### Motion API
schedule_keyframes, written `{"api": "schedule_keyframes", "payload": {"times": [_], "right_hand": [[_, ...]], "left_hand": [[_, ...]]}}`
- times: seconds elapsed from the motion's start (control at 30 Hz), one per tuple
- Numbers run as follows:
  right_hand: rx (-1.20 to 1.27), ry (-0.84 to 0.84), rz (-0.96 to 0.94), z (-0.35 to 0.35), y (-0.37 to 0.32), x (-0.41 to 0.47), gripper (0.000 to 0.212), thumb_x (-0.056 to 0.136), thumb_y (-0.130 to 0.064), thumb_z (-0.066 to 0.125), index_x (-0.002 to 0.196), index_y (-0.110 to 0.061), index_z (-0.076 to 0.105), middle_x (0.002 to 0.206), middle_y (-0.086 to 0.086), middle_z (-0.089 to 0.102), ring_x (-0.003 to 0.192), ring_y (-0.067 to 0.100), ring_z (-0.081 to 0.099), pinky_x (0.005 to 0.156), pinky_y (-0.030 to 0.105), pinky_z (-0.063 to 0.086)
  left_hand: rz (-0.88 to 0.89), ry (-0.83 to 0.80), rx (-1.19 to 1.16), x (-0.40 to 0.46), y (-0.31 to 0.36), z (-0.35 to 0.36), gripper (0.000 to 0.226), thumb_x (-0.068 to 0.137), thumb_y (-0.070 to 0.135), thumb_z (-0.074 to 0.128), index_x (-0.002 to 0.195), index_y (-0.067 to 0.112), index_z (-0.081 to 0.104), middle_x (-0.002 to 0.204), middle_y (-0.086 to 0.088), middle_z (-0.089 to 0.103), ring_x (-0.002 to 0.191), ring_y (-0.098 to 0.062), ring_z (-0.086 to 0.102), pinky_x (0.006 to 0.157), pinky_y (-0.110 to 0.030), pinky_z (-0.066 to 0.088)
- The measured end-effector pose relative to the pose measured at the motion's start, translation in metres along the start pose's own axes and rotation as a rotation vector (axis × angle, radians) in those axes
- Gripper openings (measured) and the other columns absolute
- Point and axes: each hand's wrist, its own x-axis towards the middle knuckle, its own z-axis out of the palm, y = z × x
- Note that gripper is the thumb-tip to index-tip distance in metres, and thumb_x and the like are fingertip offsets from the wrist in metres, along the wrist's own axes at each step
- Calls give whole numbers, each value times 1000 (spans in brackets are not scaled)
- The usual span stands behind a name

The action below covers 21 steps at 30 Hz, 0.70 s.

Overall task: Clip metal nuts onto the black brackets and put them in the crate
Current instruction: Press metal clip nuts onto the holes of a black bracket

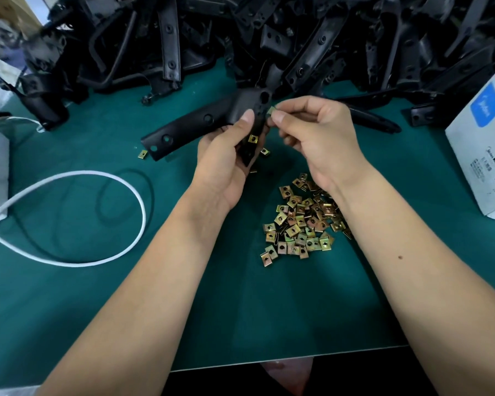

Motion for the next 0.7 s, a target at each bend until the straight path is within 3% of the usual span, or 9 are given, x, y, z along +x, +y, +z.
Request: {"api": "schedule_keyframes", "payload": {"times": [0.27, 0.5, 0.7], "right_hand": [[-31, 21, -70, 1, 0, -1, 8, 86, -1, 78, 91, -6, 76, 75, 2, 74, 66, 8, 63, 62, 21, 50], [-25, 21, -65, 2, -1, -2, 8, 86, -1, 79, 90, -8, 77, 73, 0, 73, 67, 8, 63, 64, 22, 51], [47, -17, -3, 0, 1, -1, 8, 88, -1, 77, 90, -8, 77, 81, 1, 75, 73, 12, 65, 68, 28, 54]], "left_hand": [[4, 19, 32, 0, 1, -2, 42, 94, 11, 73, 131, -5, 63, 110, -11, 76, 96, -19, 74, 81, -28, 59], [-11, -2, 29, 1, 0, -3, 18, 93, 13, 74, 109, 3, 71, 101, -8, 78, 88, -17, 75, 79, -26, 59], [-19, 6, 8, 0, 1, -2, 30, 93, 13, 74, 120, -1, 68, 103, -8, 76, 87, -17, 74, 78, -26, 59]]}}
